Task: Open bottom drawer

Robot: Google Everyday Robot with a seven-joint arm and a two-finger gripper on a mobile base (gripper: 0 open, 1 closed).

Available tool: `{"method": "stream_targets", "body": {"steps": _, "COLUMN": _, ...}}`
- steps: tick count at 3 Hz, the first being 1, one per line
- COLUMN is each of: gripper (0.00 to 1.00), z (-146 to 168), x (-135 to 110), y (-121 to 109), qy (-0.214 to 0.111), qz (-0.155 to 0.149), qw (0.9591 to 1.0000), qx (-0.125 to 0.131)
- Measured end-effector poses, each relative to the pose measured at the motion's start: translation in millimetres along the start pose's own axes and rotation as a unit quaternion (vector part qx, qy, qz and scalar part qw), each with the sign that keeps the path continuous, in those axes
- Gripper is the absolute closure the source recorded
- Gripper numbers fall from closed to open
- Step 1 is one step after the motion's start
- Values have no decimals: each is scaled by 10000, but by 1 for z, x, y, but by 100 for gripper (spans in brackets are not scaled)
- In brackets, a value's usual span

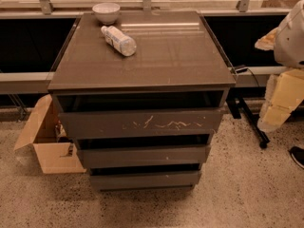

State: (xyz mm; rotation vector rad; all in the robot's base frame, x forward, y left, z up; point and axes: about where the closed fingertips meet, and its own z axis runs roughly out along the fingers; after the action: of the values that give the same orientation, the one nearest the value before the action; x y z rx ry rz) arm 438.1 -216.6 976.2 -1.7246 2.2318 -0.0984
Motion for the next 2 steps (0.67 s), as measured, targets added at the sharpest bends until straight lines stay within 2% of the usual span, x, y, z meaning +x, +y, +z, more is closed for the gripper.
{"method": "stream_targets", "body": {"steps": 1, "gripper": 0, "z": 0, "x": 0, "y": 0, "qy": 0, "qz": 0, "qw": 10000, "qx": 0}}
{"method": "stream_targets", "body": {"steps": 2, "gripper": 0, "z": 26, "x": -2, "y": 5, "qy": -153, "qz": -81, "qw": 9998, "qx": -72}}
